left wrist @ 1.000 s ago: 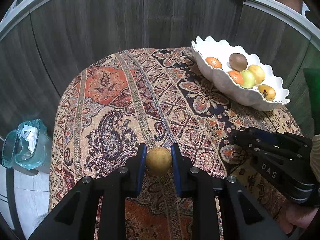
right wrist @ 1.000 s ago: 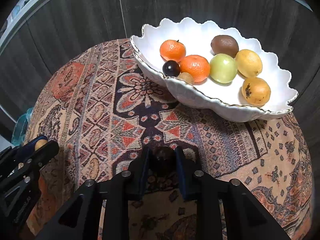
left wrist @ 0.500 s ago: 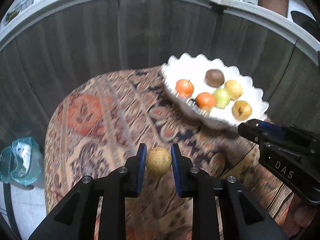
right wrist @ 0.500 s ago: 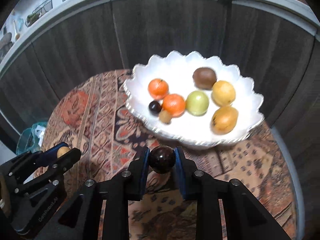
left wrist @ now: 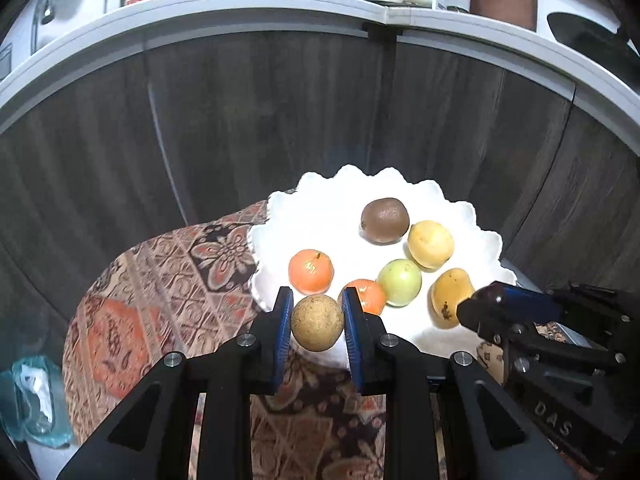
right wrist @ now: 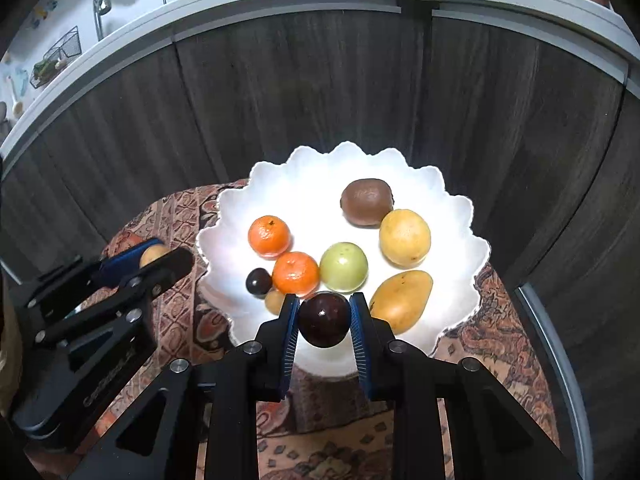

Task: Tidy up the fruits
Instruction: 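Carry the potato and plum over the white bowl and open both grippers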

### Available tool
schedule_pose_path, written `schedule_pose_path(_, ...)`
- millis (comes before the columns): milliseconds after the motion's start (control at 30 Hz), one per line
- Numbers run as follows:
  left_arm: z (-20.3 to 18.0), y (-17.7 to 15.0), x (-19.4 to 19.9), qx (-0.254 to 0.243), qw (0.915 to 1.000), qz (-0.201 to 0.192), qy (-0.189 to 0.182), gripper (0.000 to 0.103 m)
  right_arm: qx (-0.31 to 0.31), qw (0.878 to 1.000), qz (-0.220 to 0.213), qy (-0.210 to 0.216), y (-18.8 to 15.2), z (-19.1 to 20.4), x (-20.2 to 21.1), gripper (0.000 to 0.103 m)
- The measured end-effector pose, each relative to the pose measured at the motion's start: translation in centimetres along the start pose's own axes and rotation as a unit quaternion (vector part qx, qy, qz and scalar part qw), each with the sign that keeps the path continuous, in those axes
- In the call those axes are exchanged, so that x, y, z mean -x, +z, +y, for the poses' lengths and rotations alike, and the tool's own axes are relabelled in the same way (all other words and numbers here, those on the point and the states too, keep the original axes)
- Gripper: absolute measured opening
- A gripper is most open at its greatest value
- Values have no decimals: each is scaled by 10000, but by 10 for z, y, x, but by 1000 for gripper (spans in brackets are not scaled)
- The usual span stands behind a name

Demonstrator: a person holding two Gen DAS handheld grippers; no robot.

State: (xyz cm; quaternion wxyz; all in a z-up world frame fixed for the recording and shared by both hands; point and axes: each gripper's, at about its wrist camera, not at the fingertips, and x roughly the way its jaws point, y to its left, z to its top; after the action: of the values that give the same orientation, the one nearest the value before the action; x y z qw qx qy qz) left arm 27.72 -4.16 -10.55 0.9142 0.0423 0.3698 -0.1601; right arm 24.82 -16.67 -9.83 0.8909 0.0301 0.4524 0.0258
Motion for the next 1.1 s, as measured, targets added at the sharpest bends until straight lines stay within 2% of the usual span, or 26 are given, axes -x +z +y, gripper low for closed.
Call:
schedule_pose_path(300,-5,0,-37,-155,9996,225,-33,25,-22,9996,266,66,-4,-3,-27,27)
schedule_pose_path(467,-4,-2,-42,-144,9996,260,-8,26,-39,9994,322,76,-7,-3,-33,27)
schedule_pose_path(567,-3,-2,-40,-126,9996,233,81,38,-37,9995,313,42,-7,-3,-33,28)
schedule_pose_path(633,-1,-2,-37,-91,9996,218,148,42,-20,9995,300,3,-6,-4,-32,30)
schedule_pose_path(733,3,-3,-32,-27,9995,193,250,50,-17,9997,229,-111,-6,-5,-27,44)
schedule_pose_path(800,3,-4,-27,-36,9993,170,322,61,-7,9996,176,-216,-6,-5,-23,57)
schedule_pose_path(900,5,-5,-16,-42,9988,84,477,72,15,9994,86,-343,-7,-4,-15,65)
schedule_pose_path(1100,10,-7,12,22,9974,-47,720,88,2,9990,-28,-444,-10,-1,4,69)
